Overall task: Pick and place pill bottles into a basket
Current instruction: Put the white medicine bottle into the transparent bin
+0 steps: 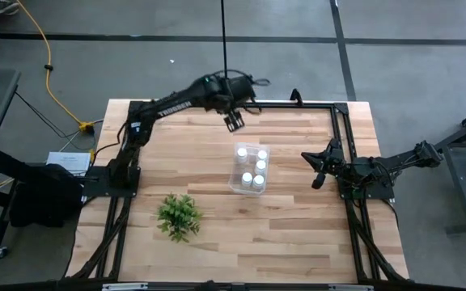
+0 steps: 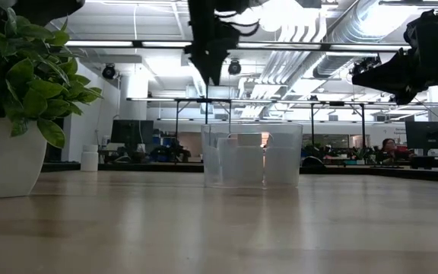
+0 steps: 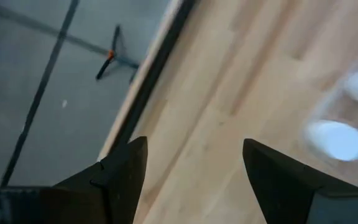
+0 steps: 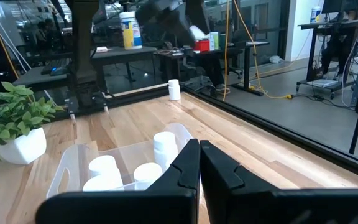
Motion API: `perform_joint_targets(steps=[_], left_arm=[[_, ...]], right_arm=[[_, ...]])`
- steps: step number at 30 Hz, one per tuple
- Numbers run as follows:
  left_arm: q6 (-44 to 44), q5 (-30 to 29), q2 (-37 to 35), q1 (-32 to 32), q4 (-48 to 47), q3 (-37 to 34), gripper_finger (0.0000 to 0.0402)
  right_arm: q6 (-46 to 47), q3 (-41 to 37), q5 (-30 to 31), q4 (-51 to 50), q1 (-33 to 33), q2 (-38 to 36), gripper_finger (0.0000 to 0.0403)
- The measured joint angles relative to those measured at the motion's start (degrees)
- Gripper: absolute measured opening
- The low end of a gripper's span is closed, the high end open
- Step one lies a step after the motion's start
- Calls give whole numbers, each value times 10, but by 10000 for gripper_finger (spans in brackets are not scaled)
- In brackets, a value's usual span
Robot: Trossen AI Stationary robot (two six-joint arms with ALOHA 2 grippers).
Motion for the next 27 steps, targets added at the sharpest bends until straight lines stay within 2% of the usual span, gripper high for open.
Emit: perform_joint_targets(steps=[8, 16, 18, 22, 27], left_arm=[[-30, -28, -53, 26, -21, -1, 298], [-84, -122, -125, 21, -47, -4, 298], [-93, -127, -144, 13, -44, -21, 298], [-106, -145, -209, -10, 12, -126, 298], [-122, -134, -336, -42, 180, -385, 298]], right_arm=[[1, 0, 0, 0, 0, 0, 2], [1, 0, 0, 0, 0, 0, 2], [1, 0, 0, 0, 0, 0, 1], [1, 0, 0, 0, 0, 0, 2], [1, 0, 0, 0, 0, 0, 2]])
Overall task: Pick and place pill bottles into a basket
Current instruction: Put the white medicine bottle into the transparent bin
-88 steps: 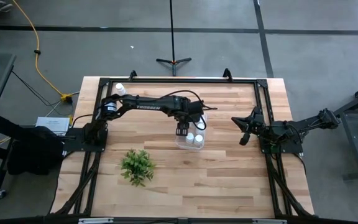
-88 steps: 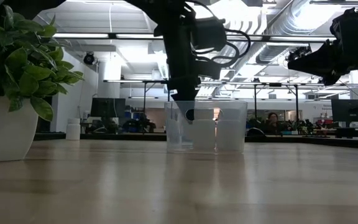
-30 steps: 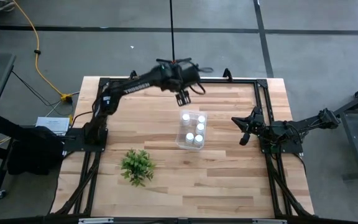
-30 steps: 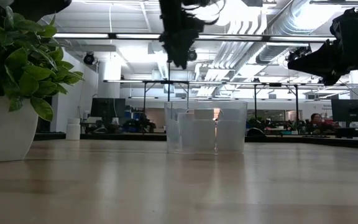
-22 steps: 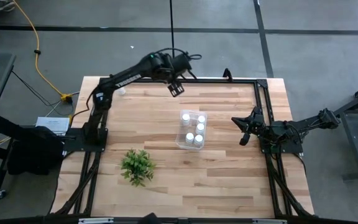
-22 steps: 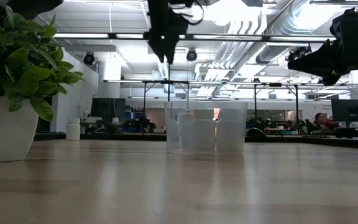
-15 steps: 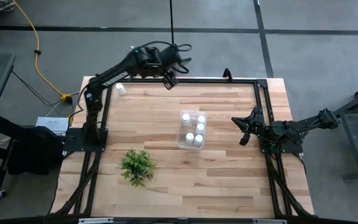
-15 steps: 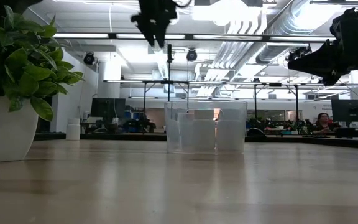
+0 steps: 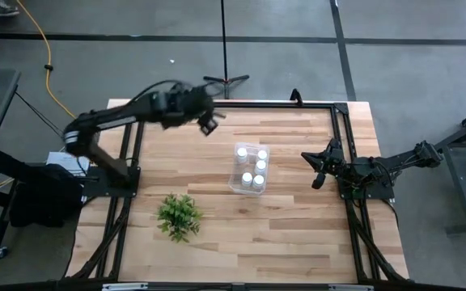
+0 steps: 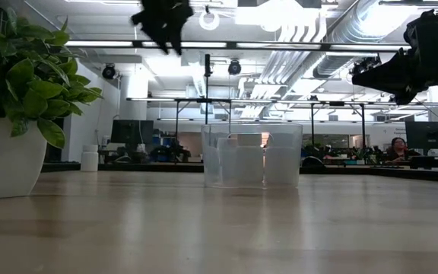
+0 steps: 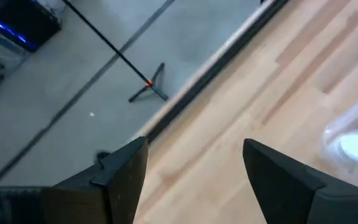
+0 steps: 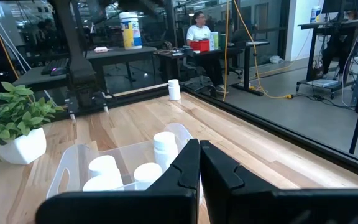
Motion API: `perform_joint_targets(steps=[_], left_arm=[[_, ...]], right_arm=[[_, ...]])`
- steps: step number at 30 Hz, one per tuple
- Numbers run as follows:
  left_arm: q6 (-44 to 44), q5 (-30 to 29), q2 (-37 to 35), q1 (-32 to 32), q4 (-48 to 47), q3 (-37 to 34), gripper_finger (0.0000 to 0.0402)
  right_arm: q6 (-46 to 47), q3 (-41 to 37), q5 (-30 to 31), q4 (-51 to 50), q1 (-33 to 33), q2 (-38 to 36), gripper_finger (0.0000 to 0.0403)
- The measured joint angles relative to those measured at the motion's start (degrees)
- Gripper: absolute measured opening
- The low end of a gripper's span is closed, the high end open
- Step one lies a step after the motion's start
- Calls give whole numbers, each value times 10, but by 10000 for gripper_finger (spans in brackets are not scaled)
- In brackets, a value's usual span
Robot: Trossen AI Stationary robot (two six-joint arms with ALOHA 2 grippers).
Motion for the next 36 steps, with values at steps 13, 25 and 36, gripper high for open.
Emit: perform_joint_targets(steps=[13, 25, 36], left_arm=[[-202, 43, -338, 89, 103, -438, 298], [-251, 89, -350, 266, 205, -465, 298], [-261, 270, -237, 418, 268, -463, 298]], right_arm=[[14, 0, 0, 0, 0, 0, 2], [28, 0, 2, 0, 0, 0, 1], [25, 0, -10, 0, 0, 0, 1]])
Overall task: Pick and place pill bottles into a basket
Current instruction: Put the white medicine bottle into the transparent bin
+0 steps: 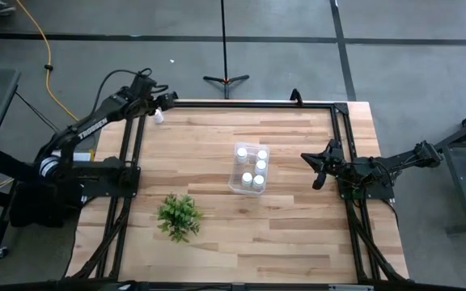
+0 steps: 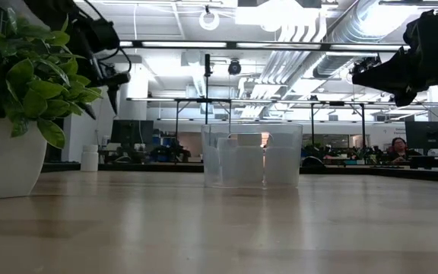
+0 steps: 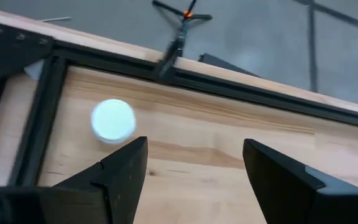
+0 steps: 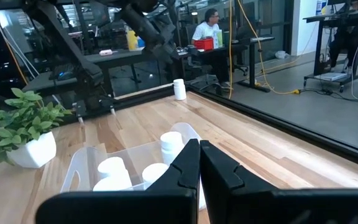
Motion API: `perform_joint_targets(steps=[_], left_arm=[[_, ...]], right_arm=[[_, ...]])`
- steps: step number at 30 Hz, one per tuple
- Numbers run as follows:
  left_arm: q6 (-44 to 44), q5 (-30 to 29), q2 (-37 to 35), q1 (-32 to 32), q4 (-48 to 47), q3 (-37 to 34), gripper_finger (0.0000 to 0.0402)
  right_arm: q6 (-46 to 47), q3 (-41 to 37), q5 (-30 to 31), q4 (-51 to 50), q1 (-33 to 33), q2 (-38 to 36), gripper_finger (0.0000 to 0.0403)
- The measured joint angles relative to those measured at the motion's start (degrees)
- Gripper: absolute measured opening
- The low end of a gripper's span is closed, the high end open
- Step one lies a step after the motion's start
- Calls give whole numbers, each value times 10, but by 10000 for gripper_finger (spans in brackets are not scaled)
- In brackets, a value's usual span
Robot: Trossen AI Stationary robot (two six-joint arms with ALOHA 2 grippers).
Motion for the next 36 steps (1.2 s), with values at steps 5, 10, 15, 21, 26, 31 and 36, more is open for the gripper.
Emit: perform_joint_targets(steps=[5, 10, 15, 21, 26, 31, 36], left_arm=[[-3, -36, 26, -12, 0, 7, 298], [-24, -109, 54, -33, 1, 7, 298], [-53, -168, 76, -50, 2, 7, 298], [-69, -204, 106, -57, 1, 7, 298], [-81, -207, 129, -57, -13, 6, 298], [-79, -238, 152, -69, -23, 6, 279], [-77, -245, 165, -68, -29, 6, 240]], right_arm=[[0, 0, 0, 0, 0, 0, 1], [0, 0, -1, 0, 0, 0, 2], [0, 0, -1, 0, 0, 0, 2], [0, 0, -1, 0, 0, 0, 1], [0, 0, -1, 0, 0, 0, 1], [0, 0, -1, 0, 0, 0, 1], [0, 0, -2, 0, 0, 0, 2]])
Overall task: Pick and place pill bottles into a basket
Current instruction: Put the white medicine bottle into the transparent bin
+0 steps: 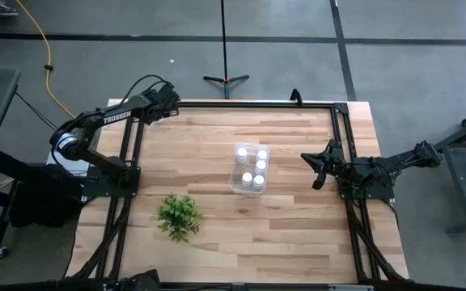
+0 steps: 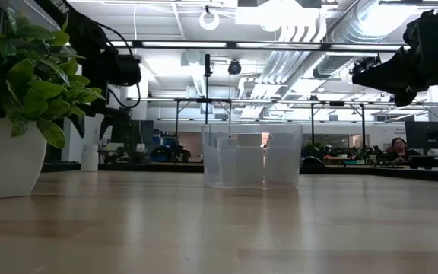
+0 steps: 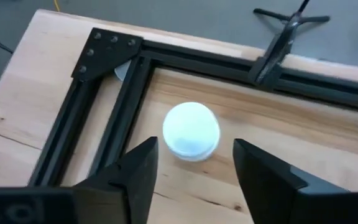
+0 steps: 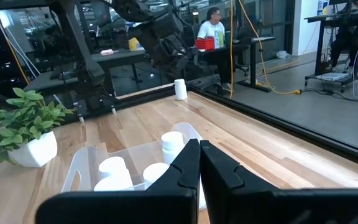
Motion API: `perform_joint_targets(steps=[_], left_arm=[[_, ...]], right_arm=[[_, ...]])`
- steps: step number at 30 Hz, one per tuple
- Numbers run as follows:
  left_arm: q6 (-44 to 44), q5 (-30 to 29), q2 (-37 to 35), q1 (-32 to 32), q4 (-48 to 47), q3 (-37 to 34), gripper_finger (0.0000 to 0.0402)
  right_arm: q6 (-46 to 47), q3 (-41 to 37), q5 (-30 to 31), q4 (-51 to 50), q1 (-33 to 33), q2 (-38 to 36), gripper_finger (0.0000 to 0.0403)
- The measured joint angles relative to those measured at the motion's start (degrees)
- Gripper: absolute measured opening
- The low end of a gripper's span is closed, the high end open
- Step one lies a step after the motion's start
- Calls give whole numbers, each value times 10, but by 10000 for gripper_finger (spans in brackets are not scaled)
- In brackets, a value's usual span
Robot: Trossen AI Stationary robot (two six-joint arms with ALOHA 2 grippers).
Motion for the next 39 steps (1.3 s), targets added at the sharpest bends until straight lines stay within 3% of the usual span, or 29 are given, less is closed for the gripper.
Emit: perform_joint_targets(steps=[6, 11, 15, 26, 39], left_arm=[[3, -5, 10, 0, -2, 0, 212], [2, -8, 10, 0, 2, 0, 214], [2, -14, 18, 0, 5, 0, 234], [-2, -31, 34, 0, 8, 0, 343], [-8, -14, 71, 0, 25, 0, 356]], right_arm=[[0, 0, 0, 0, 0, 0, 2], [0, 0, 0, 0, 0, 0, 1], [0, 0, 0, 0, 0, 0, 1], [0, 0, 0, 0, 0, 0, 2], [0, 0, -1, 0, 0, 0, 2]])
